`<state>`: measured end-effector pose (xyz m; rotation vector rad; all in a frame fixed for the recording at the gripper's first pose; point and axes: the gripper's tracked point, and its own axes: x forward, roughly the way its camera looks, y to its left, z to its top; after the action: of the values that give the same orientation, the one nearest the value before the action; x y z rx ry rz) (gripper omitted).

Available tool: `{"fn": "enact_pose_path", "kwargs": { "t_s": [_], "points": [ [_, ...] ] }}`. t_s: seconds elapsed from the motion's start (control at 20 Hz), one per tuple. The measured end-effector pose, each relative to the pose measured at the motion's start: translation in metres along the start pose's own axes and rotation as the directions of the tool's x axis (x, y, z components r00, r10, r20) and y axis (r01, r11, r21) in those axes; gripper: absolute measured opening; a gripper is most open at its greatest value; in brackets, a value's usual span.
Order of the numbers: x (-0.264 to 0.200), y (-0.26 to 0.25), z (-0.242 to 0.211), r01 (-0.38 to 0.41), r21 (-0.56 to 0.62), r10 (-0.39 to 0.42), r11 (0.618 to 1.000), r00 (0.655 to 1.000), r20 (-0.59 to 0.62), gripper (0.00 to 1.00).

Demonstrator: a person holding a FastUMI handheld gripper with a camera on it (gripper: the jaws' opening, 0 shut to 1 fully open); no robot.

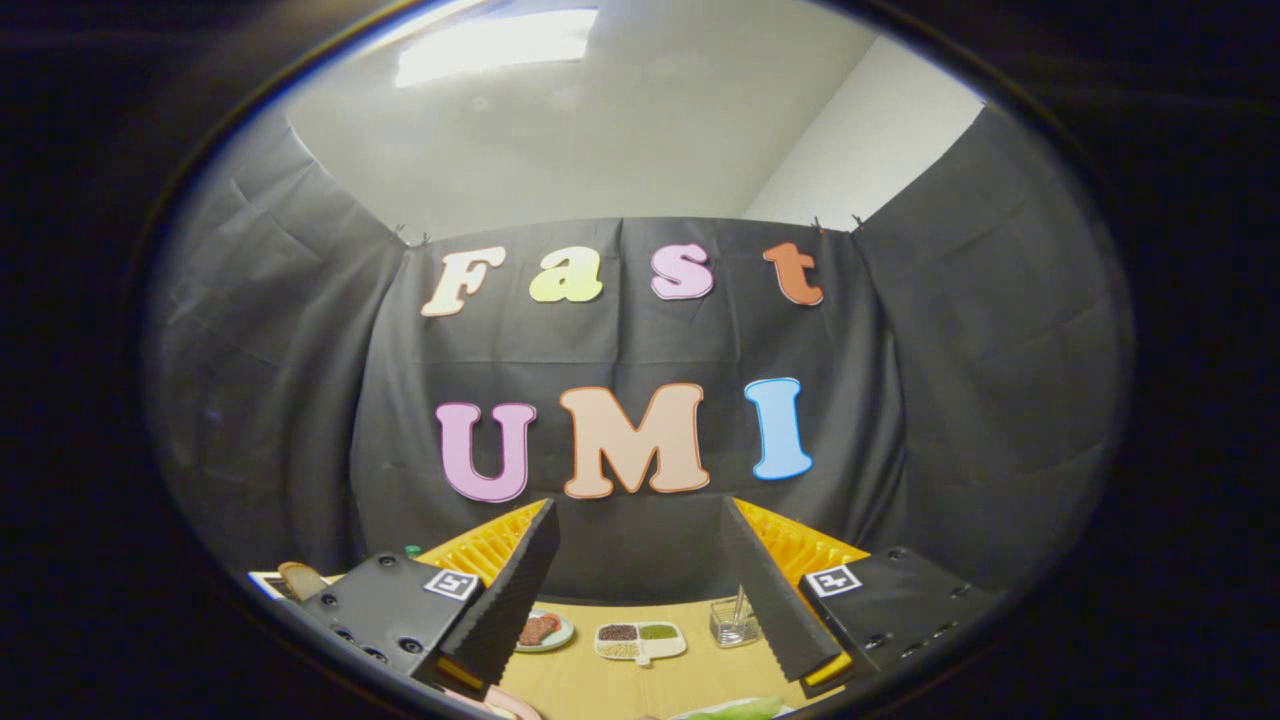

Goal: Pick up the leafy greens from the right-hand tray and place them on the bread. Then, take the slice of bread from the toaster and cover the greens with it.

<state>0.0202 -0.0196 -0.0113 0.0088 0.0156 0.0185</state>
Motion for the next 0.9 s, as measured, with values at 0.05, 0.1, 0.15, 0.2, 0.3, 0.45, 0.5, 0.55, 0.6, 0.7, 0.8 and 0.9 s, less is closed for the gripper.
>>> {"fn": "enact_pose_path", "kwargs": {
  "t_s": [0.05,0.1,0.15,0.2,0.3,0.45,0.5,0.55,0.6,0.7,0.8,0.9],
  "points": [
    [0.002,-0.002,-0.002,-0.002,-0.008,0.002,1.000,1.000,-0.003,1.00],
    [0.004,-0.005,-0.004,-0.004,-0.011,0.004,1.000,1.000,-0.006,1.00],
    [0.006,-0.007,-0.007,-0.007,-0.011,0.007,1.000,1.000,-0.013,1.00],
    [0.008,-0.008,-0.011,-0.012,-0.009,0.012,1.000,1.000,-0.022,1.00],
    [0.012,-0.014,-0.019,-0.024,-0.016,0.023,1.000,0.999,-0.039,1.00],
    [0.016,-0.022,-0.034,-0.064,-0.042,0.060,0.997,0.995,-0.085,1.00],
    [0.018,-0.024,-0.042,-0.085,-0.050,0.079,0.995,0.991,-0.111,1.00],
    [0.020,-0.026,-0.050,-0.107,-0.057,0.098,0.993,0.986,-0.137,1.00],
    [0.021,-0.029,-0.058,-0.127,-0.064,0.115,0.990,0.980,-0.164,1.00],
    [0.023,-0.034,-0.072,-0.166,-0.073,0.147,0.983,0.966,-0.210,1.00],
    [0.024,-0.039,-0.089,-0.208,-0.078,0.181,0.975,0.948,-0.262,1.00],
    [0.022,-0.043,-0.107,-0.256,-0.089,0.217,0.962,0.924,-0.315,1.00]
  ]
}}
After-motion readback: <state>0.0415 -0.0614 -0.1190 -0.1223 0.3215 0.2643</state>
